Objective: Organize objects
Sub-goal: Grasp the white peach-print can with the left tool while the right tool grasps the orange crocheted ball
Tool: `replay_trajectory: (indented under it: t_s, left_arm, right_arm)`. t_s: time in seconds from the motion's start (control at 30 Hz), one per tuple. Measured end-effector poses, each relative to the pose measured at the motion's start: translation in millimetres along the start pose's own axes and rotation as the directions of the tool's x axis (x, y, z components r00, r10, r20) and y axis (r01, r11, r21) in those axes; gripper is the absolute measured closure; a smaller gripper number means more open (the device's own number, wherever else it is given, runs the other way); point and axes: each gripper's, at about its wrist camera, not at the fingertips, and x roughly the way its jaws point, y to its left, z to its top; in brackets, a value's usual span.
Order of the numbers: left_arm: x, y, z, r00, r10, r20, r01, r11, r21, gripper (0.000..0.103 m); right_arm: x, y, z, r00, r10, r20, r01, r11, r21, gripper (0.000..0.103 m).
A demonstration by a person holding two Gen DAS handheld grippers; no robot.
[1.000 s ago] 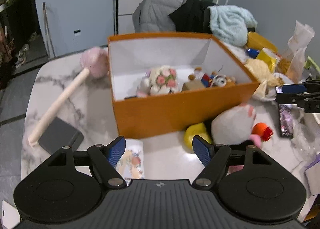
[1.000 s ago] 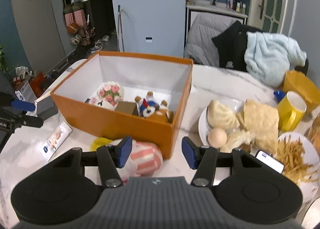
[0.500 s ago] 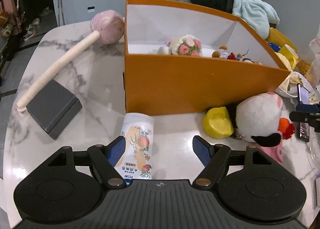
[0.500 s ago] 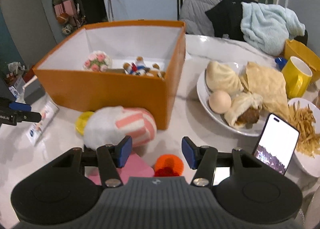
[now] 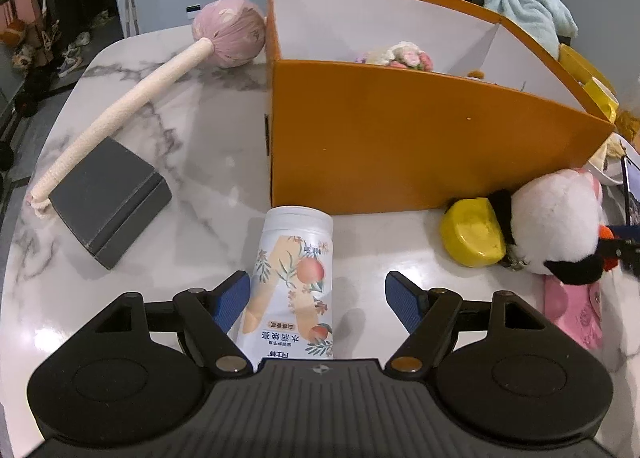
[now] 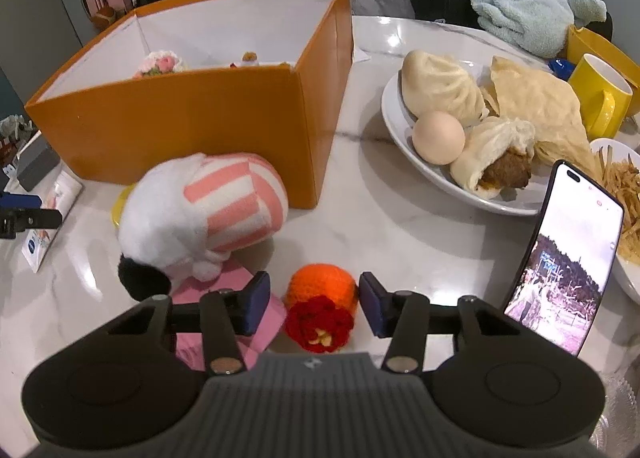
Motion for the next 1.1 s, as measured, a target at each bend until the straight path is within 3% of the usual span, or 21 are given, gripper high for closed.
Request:
replay_trajectory:
  t_s: [0.4,0.47,0.6,0.63,1.1]
  left_arm:
    - [11,0,-3,1.0,0.024,-0.002,-0.024,1.0,0.017,0.016]
    - [11,0,-3,1.0,0.024,0.003,-0.024,0.999,0.025,0.021]
    - [10,-5,-5,0.999,0.047,0.014,-0.048,0.996,0.077,0.043]
    - [9,-6,-6,0.999,0.047,0.016,-0.048,0.995,0.085,0.045]
    - [2,-5,-8,1.0,0.003,0.008,-0.004,0.996,0.092,0.048]
  right_arm:
    - [2,-5,-3,1.0,0.02,-0.015,-0.019,0.999,0.047,0.052]
    - [4,-7,-4,0.999,0.03,-0.023,-0.029,0.997,0.066,0.053]
    - [4,-9,-6,0.998,0.047,-0.029,-0.044,0.995,0.088,0.054]
    - [4,-9,-5,0.999,0.044,-0.027,-0.041,0.995,0.086,0.06]
    - [-25,-11,1,0.998,0.044,0.053,-0.048,0.995,0.085,0.061]
